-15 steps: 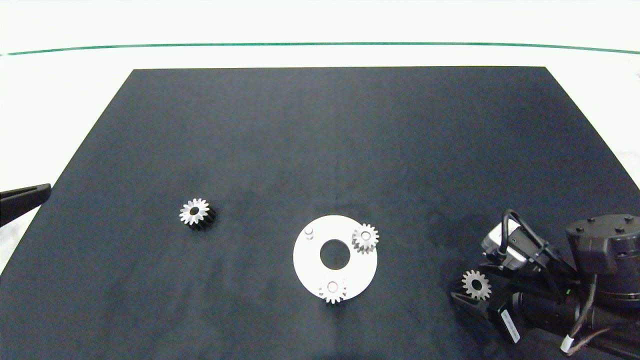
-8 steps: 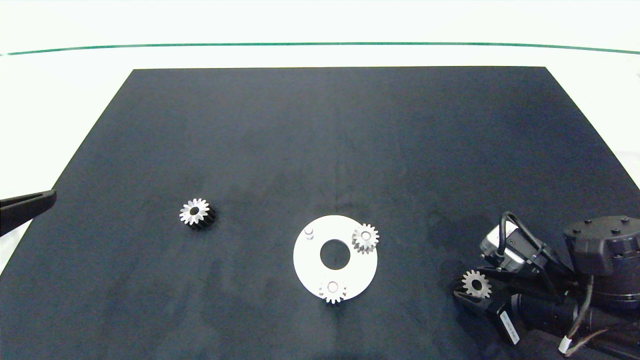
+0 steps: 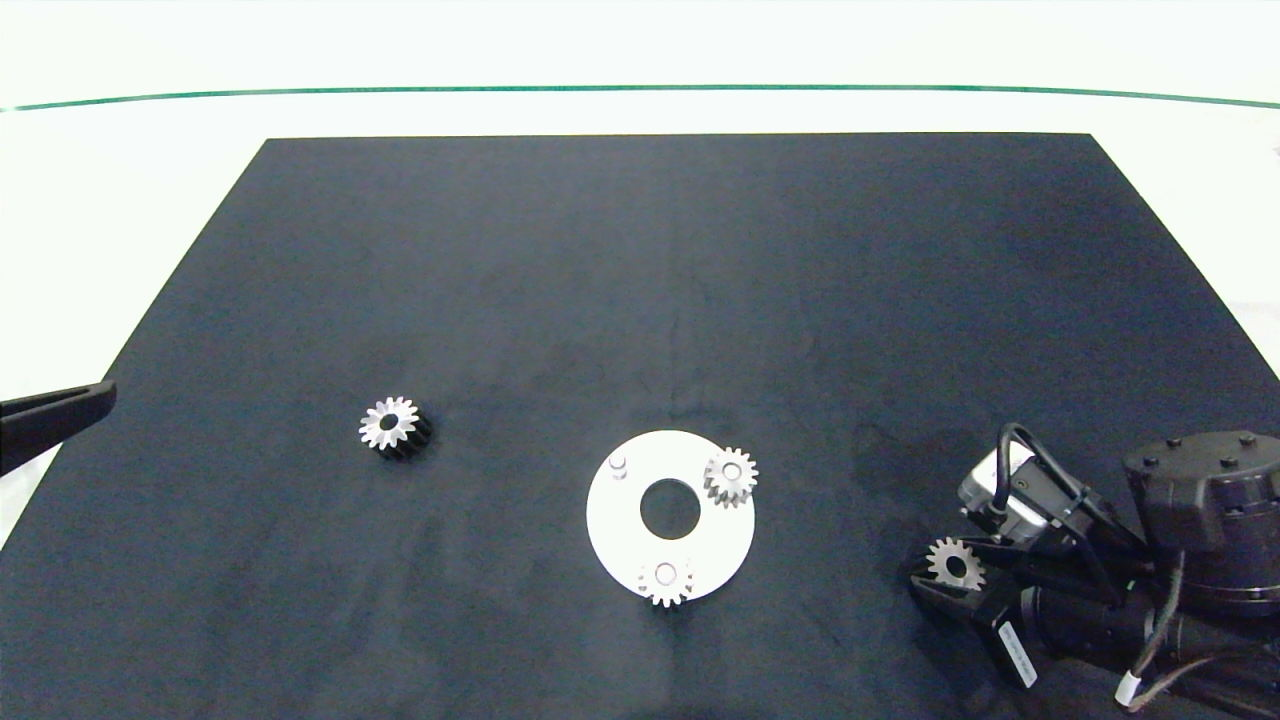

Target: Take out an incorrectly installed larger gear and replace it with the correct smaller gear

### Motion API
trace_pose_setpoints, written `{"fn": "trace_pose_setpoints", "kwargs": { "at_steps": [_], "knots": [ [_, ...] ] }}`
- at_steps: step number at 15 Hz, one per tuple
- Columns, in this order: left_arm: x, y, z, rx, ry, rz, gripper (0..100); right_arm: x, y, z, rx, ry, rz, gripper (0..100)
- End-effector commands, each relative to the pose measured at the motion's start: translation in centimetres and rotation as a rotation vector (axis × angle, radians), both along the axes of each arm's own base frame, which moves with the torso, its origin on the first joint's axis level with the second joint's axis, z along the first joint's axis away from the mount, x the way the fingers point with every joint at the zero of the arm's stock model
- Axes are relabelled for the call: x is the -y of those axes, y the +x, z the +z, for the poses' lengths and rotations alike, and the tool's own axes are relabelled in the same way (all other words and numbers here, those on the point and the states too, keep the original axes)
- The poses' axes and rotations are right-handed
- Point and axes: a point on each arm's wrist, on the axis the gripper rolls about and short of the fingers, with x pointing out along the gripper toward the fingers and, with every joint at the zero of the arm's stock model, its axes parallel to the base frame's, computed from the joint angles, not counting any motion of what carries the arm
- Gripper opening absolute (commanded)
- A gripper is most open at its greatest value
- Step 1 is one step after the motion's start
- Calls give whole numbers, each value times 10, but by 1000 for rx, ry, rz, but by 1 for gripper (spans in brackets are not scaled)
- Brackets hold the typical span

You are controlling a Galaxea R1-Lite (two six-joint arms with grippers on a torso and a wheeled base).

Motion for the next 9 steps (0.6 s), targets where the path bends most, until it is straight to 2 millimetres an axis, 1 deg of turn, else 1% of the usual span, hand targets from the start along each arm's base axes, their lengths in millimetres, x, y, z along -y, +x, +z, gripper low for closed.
{"fn": "trace_pose_setpoints", "kwargs": {
  "at_steps": [1, 6, 7, 9],
  "knots": [
    [0, 1, 0, -5, 3, 0, 100, 0, 0, 0, 1, -1, 2, 33],
    [0, 1, -3, -13, 5, 0, 100, 1, -1, -1, 0, -2, 1, 24],
    [0, 1, -4, -16, 6, 0, 100, 1, -2, 1, 4, -1, 0, 22],
    [0, 1, -4, -18, 5, 1, 100, 3, -6, 8, 36, 14, -3, 22]
  ]
}}
